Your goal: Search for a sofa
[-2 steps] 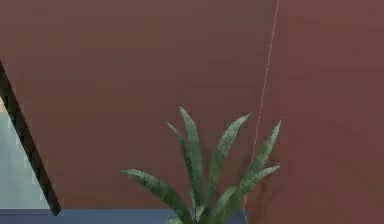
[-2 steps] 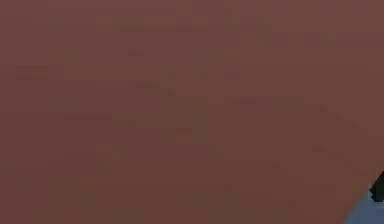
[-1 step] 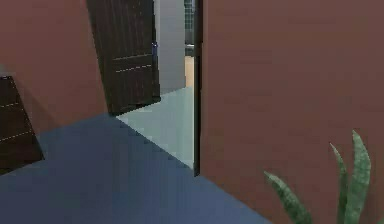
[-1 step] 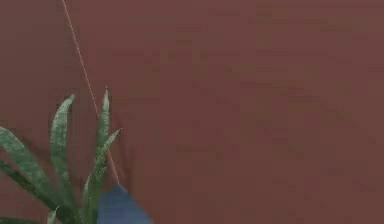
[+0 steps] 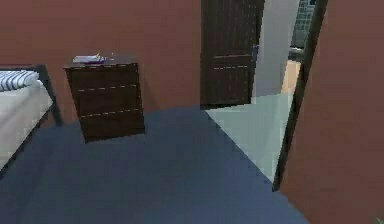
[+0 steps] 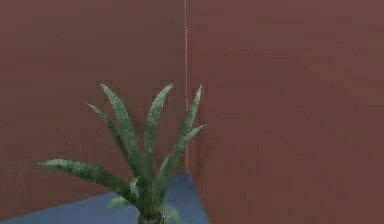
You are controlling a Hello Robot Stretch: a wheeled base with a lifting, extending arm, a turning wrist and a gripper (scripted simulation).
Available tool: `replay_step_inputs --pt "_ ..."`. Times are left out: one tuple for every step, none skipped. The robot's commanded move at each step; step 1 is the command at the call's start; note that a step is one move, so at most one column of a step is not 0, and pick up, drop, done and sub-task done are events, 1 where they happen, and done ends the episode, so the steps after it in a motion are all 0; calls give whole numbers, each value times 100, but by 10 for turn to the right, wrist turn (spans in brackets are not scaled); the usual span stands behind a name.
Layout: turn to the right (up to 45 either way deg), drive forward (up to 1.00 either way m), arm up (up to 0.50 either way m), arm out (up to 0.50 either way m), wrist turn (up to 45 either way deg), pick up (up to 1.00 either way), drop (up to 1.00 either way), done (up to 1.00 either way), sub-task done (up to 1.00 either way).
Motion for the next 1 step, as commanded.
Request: replay_step_inputs --pt "0 40 0 0 0 0 0 0 0"
